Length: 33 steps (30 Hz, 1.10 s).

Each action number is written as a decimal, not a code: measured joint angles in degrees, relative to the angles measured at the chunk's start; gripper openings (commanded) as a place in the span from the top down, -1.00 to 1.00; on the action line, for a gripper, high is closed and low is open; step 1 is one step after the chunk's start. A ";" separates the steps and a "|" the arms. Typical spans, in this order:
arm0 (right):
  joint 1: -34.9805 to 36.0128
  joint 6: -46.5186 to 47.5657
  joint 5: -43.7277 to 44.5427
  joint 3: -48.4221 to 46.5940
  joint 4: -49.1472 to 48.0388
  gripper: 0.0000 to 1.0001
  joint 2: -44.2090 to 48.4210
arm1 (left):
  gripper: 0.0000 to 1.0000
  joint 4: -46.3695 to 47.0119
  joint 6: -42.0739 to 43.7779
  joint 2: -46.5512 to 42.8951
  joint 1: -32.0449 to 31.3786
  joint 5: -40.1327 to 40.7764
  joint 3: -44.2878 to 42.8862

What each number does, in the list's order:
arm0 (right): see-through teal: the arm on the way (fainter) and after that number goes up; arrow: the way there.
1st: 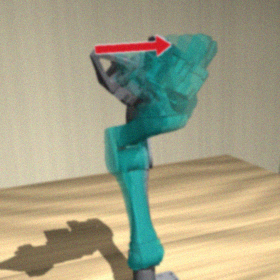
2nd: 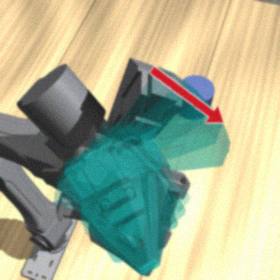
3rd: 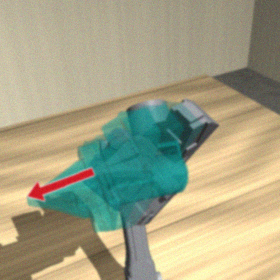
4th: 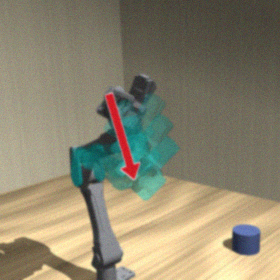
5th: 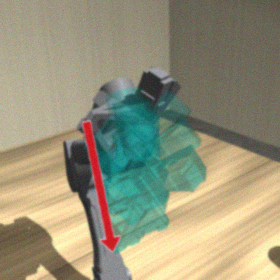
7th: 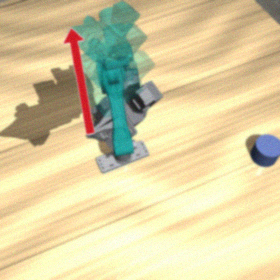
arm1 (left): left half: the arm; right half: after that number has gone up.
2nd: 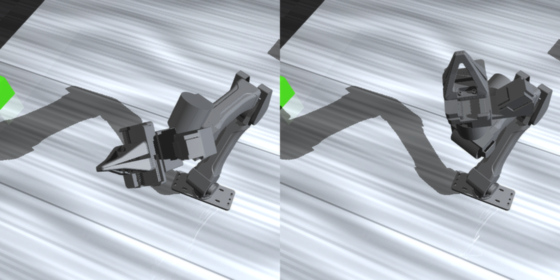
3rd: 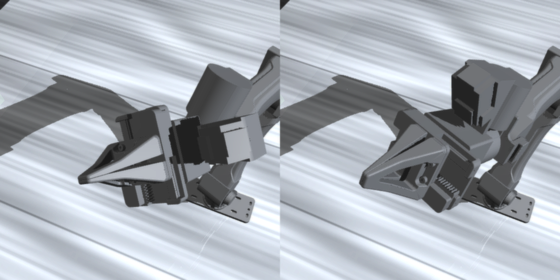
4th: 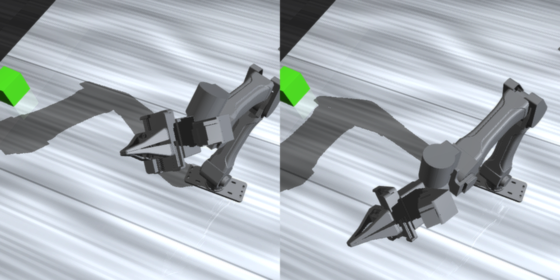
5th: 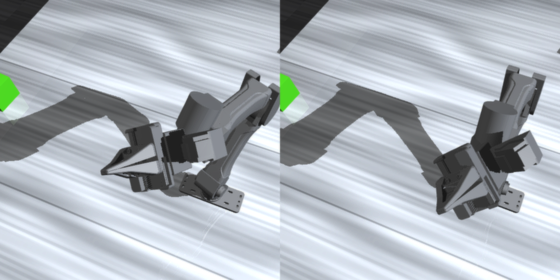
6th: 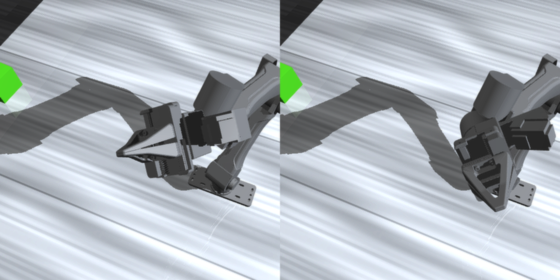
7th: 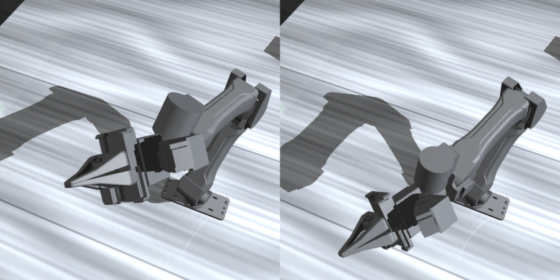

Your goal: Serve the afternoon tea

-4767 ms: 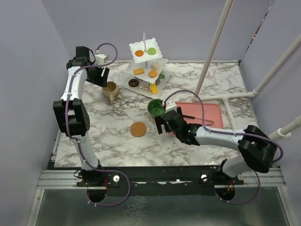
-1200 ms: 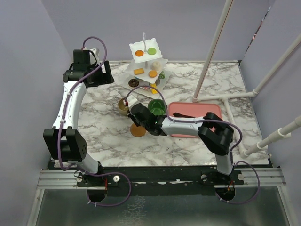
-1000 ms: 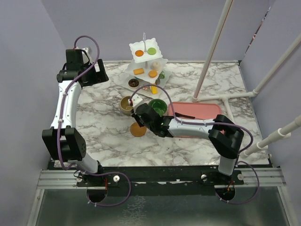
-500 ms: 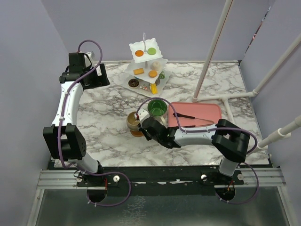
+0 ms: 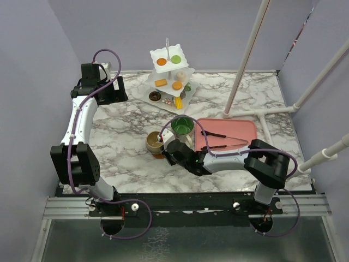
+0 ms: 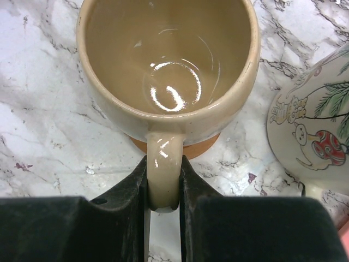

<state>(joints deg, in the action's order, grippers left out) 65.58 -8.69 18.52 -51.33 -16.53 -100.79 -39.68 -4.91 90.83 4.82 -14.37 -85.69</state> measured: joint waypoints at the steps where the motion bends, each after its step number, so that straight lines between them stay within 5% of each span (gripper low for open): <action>1: 0.26 0.02 0.09 0.33 -0.50 0.99 0.00 | -0.98 0.07 0.09 0.00 0.00 0.00 0.00; 14: 3.39 1.25 3.74 3.30 -2.49 0.98 1.29 | -0.98 2.08 1.38 -1.07 0.00 0.79 1.95; 18: 3.48 1.20 4.31 4.57 -3.78 0.50 1.73 | -0.98 2.36 1.38 -1.51 0.00 0.81 2.25; 24: 3.45 0.83 4.94 5.42 -4.94 -0.57 2.05 | -0.98 3.15 1.53 -1.81 0.00 0.79 2.95; 33: 3.45 0.13 6.38 5.29 -3.13 -0.77 8.70 | -0.98 5.01 2.82 -2.40 0.00 0.87 6.99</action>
<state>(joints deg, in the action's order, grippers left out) 69.04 -8.56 24.91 -46.04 -19.66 -92.09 -34.68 -2.09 88.42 4.82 -13.50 -78.70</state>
